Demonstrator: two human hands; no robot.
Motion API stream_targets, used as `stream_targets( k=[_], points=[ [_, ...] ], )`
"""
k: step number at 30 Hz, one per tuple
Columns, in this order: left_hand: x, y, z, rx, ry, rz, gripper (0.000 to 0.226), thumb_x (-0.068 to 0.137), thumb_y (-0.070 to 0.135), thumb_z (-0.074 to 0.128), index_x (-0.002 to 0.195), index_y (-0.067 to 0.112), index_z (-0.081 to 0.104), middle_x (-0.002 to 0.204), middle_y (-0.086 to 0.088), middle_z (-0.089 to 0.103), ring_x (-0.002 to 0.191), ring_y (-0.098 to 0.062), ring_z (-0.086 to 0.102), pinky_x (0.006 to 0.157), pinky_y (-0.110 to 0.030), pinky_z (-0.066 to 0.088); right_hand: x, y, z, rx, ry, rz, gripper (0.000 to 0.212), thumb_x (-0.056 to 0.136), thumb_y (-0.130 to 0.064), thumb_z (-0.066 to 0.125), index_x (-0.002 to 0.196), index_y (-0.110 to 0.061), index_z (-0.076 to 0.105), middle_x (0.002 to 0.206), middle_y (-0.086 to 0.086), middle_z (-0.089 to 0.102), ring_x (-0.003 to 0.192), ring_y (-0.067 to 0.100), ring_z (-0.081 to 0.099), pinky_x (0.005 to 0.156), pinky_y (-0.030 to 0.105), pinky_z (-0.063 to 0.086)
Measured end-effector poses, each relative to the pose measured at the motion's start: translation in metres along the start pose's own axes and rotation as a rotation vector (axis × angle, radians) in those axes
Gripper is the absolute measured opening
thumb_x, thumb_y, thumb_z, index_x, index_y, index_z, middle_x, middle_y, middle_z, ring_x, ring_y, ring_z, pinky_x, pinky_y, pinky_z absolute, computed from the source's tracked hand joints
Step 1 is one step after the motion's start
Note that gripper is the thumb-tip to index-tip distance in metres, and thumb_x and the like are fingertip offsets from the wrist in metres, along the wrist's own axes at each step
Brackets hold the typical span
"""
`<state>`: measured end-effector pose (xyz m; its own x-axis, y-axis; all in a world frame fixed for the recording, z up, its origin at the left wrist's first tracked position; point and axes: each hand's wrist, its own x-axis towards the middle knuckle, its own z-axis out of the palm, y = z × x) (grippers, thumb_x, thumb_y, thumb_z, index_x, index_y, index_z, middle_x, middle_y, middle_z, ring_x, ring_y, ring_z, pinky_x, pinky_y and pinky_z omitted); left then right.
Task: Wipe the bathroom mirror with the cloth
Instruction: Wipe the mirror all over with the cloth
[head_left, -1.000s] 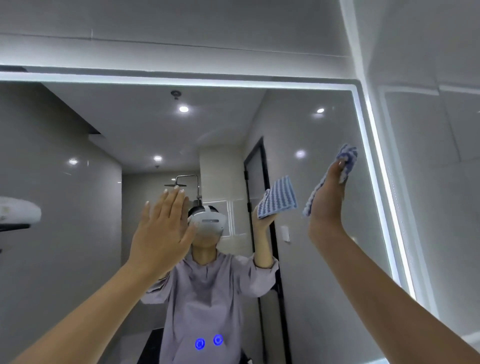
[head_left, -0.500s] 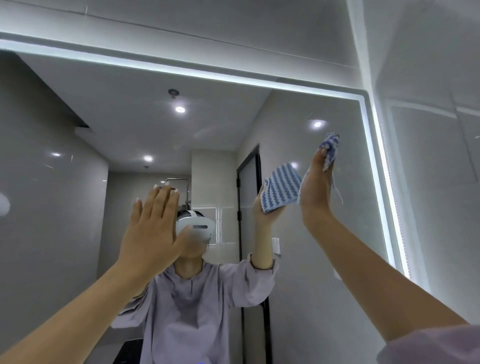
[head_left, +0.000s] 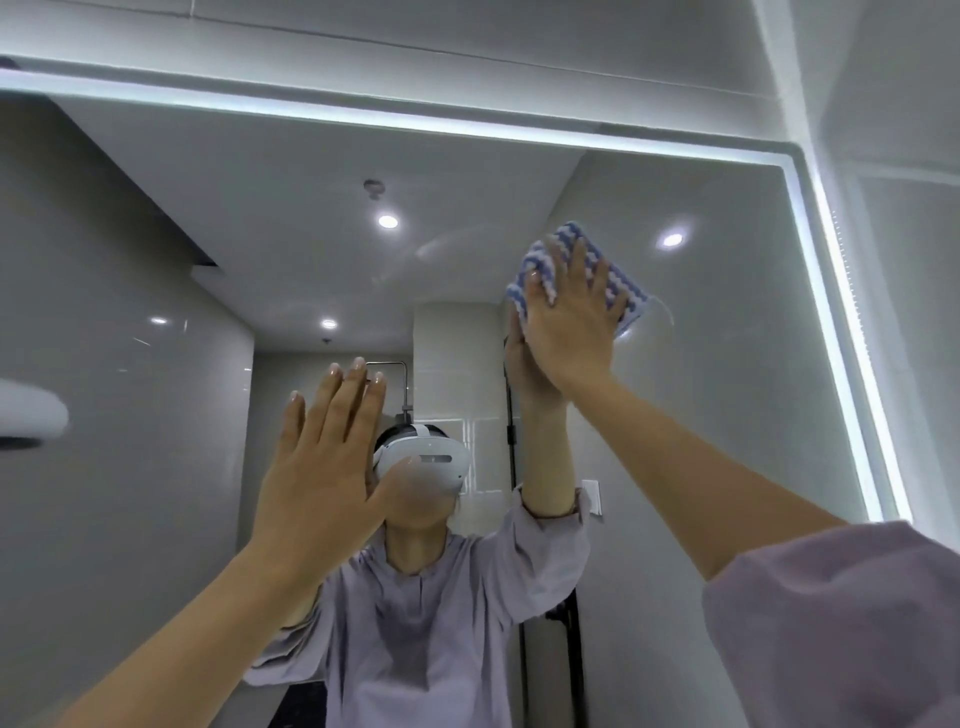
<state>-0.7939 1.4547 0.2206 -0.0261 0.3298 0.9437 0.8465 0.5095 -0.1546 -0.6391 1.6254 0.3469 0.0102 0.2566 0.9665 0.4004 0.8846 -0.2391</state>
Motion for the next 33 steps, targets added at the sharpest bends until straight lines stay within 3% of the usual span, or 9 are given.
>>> stream_targets(
  k=[5, 10, 16, 20, 26, 33],
  points=[
    [0.0, -0.001, 0.004, 0.0, 0.028, 0.009, 0.082, 0.086, 0.065, 0.015, 0.15, 0.013, 0.01, 0.158, -0.003, 0.002, 0.146, -0.018, -0.002, 0.119, -0.045, 0.004, -0.015, -0.028, 0.022, -0.164, -0.01, -0.15, 0.055, 0.101, -0.05, 0.018, 0.151, -0.037, 0.0, 0.161, 0.0, -0.01, 0.146, 0.025, -0.016, 0.111, 0.045, -0.019],
    [0.001, 0.0, 0.004, 0.003, 0.031, 0.004, 0.083, 0.086, 0.064, 0.015, 0.15, 0.012, 0.011, 0.158, -0.006, 0.005, 0.145, -0.018, -0.002, 0.119, -0.045, 0.005, -0.03, -0.055, 0.032, -0.224, -0.113, -0.444, 0.054, 0.101, -0.051, 0.019, 0.15, -0.039, -0.001, 0.16, -0.002, -0.012, 0.145, 0.024, -0.019, 0.115, 0.048, -0.017],
    [0.001, 0.001, 0.002, 0.007, 0.025, 0.0, 0.081, 0.086, 0.063, 0.018, 0.149, 0.013, 0.01, 0.158, -0.007, 0.007, 0.145, -0.02, -0.001, 0.118, -0.046, 0.007, -0.019, -0.037, 0.016, -0.285, -0.179, -0.534, 0.053, 0.101, -0.051, 0.02, 0.149, -0.041, 0.0, 0.16, -0.007, -0.007, 0.146, 0.021, -0.014, 0.118, 0.047, -0.01],
    [0.0, 0.001, 0.0, 0.012, 0.022, 0.005, 0.081, 0.085, 0.064, 0.015, 0.148, 0.013, 0.006, 0.157, -0.004, 0.002, 0.145, -0.021, -0.002, 0.118, -0.046, 0.007, 0.001, 0.004, -0.005, -0.23, -0.171, -0.41, 0.054, 0.099, -0.054, 0.02, 0.149, -0.043, 0.003, 0.16, -0.009, -0.008, 0.146, 0.019, -0.014, 0.118, 0.043, -0.012],
    [0.0, 0.003, -0.003, 0.004, 0.012, -0.005, 0.082, 0.085, 0.063, 0.017, 0.148, 0.011, 0.014, 0.158, -0.009, 0.014, 0.145, -0.022, 0.005, 0.118, -0.049, 0.013, 0.014, 0.072, -0.031, -0.213, -0.124, -0.125, 0.057, 0.098, -0.054, 0.025, 0.149, -0.044, 0.001, 0.16, -0.012, -0.01, 0.146, 0.015, -0.014, 0.115, 0.036, -0.013],
    [0.0, 0.003, -0.001, -0.018, -0.002, -0.014, 0.082, 0.083, 0.065, 0.011, 0.147, 0.016, -0.002, 0.159, -0.003, -0.002, 0.145, -0.017, -0.011, 0.119, -0.043, -0.001, 0.026, 0.061, -0.026, -0.172, -0.125, 0.063, 0.056, 0.099, -0.053, 0.02, 0.149, -0.044, -0.005, 0.158, -0.011, -0.018, 0.145, 0.02, -0.02, 0.114, 0.046, -0.014]
  ],
)
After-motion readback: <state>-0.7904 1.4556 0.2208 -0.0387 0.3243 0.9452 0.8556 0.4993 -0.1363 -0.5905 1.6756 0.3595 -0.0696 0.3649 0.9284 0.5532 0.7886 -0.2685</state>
